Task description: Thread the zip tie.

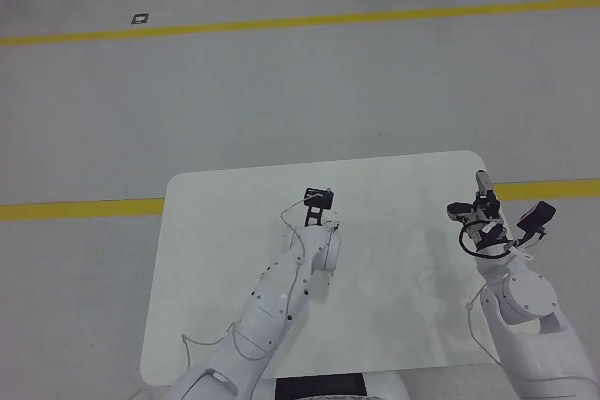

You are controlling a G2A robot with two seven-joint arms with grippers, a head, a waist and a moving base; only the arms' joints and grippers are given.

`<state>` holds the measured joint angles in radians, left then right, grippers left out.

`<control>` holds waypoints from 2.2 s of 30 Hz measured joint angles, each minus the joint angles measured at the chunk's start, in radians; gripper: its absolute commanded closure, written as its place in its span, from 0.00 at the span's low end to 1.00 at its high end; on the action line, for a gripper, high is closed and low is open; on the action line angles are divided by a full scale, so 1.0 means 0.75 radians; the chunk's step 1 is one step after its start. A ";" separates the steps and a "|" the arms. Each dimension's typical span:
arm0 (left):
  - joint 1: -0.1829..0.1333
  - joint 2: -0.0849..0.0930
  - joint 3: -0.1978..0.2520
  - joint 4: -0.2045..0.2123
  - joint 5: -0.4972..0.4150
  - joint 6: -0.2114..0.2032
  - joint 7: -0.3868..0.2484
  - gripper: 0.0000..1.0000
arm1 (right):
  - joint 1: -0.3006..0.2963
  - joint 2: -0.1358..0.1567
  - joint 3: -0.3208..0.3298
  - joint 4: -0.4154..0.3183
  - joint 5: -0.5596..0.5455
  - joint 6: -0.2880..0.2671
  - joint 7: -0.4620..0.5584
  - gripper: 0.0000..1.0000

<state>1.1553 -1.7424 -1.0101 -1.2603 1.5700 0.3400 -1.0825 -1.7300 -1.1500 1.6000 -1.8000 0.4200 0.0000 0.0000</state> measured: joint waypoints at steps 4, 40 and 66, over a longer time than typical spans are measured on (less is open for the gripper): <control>0.061 0.053 0.033 -0.139 0.000 0.000 -0.001 1.00 | 0.000 0.000 0.000 0.000 0.000 0.000 0.000 0.00; 0.103 0.237 0.121 -0.334 0.000 -0.111 0.170 1.00 | 0.000 0.000 0.000 0.000 0.000 0.000 0.000 0.00; 0.265 0.562 -0.001 -0.603 0.000 -0.909 0.527 1.00 | 0.000 0.000 0.000 0.000 0.000 0.000 0.000 0.00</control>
<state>1.3538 -1.3209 -1.0111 -1.7129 1.5700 -0.3417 -0.6870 -1.7300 -1.1500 1.6000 -1.8000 0.4200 0.0000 0.0000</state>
